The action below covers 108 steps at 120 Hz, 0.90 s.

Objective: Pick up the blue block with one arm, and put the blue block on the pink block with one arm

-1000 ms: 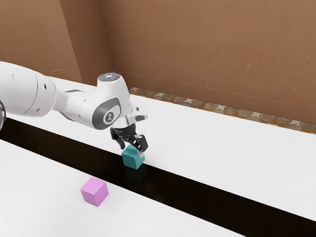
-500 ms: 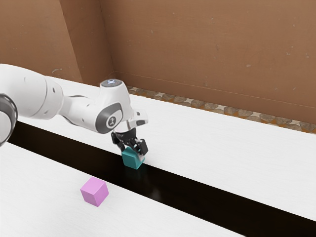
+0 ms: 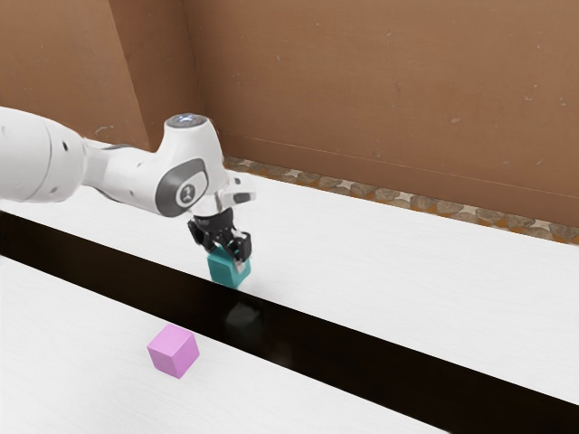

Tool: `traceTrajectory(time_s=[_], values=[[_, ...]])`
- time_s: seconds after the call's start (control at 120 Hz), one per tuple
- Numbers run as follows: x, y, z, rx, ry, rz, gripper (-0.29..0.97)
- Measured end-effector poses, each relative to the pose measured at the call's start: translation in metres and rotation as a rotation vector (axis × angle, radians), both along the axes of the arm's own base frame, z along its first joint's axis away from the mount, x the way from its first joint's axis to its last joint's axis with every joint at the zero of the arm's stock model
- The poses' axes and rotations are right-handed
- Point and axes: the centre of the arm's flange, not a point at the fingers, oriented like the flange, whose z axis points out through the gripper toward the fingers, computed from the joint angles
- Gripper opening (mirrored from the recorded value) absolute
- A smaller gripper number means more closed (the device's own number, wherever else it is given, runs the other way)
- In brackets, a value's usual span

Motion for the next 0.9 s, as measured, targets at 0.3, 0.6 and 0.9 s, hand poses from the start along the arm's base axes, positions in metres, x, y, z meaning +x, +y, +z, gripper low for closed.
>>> traceTrajectory(time_s=[0.3,0.6,0.9], values=[[-0.117,0.008,0.026,0.019,-0.012,0.046,0.38],[-0.177,-0.004,0.026,0.029,-0.018,0.078,0.37],[-0.206,-0.004,0.027,0.037,0.000,0.131,0.37]])
